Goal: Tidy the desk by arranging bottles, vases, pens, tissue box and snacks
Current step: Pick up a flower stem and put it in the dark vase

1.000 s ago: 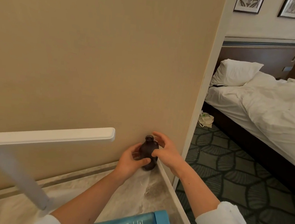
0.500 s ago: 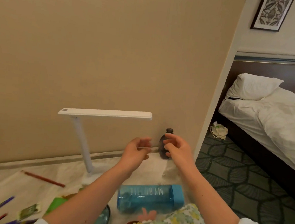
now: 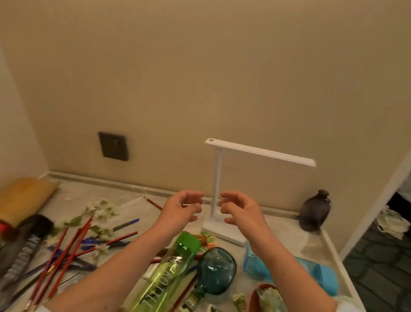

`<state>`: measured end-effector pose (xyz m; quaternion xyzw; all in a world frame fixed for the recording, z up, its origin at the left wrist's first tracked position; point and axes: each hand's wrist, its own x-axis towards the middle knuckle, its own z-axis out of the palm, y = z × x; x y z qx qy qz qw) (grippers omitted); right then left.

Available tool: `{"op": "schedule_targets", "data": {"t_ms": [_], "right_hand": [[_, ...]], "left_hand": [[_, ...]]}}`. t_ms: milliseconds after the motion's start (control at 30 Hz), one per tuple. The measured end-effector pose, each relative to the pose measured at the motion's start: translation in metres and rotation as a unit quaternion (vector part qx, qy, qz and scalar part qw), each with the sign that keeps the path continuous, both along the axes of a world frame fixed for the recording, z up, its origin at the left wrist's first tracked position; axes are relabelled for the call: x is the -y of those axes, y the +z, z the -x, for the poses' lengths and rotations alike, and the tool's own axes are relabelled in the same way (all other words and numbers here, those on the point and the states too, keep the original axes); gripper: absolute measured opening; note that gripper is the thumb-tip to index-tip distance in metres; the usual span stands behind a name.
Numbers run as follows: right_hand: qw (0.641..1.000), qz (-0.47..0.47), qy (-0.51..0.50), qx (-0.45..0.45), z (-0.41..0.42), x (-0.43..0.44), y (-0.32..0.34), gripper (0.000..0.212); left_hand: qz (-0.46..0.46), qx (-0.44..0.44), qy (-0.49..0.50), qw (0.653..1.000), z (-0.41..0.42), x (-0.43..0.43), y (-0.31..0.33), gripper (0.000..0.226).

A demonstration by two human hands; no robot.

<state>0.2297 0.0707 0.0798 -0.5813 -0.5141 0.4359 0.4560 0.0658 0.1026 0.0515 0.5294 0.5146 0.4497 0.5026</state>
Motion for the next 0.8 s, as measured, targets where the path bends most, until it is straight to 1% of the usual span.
{"op": "schedule_targets", "data": {"t_ms": [333, 433, 567, 633, 700, 800], "right_hand": [[0.992, 0.023, 0.126, 0.009, 0.138, -0.024, -0.012, 0.026], [0.988, 0.036, 0.151, 0.024, 0.175, -0.030, -0.021, 0.025], [0.982, 0.057, 0.169, 0.055, 0.215, -0.037, -0.039, 0.023], [0.979, 0.066, 0.173, 0.090, 0.232, -0.041, -0.050, 0.021], [0.969, 0.085, 0.181, 0.143, 0.247, -0.045, -0.063, 0.013], [0.942, 0.114, 0.192, 0.249, 0.264, -0.044, -0.082, 0.002]], "left_hand": [[0.027, -0.017, 0.116, 0.993, 0.140, 0.009, -0.013, 0.025], [0.032, -0.041, 0.141, 0.989, 0.178, 0.012, -0.021, 0.026], [0.046, -0.086, 0.150, 0.984, 0.225, 0.016, -0.034, 0.026], [0.056, -0.116, 0.142, 0.981, 0.245, 0.018, -0.043, 0.028], [0.076, -0.133, 0.119, 0.981, 0.258, 0.020, -0.051, 0.029], [0.112, -0.148, 0.079, 0.979, 0.266, 0.020, -0.070, 0.034]]}}
